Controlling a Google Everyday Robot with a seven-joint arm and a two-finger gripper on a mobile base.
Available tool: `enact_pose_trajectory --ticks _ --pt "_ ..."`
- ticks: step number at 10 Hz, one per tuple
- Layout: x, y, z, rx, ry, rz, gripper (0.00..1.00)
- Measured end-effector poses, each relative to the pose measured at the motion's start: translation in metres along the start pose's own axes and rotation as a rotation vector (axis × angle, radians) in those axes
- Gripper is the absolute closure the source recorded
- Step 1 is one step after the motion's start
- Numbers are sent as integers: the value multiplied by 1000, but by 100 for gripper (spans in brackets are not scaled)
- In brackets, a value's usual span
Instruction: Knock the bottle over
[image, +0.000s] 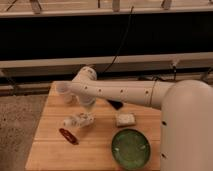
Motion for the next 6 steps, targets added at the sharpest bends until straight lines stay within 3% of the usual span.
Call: enact_pose_trajectory --ticks 4,6 --pt "7 -18 -1 19 -12 -55 100" --pt "-2 -14 -2 17 -16 -73 100"
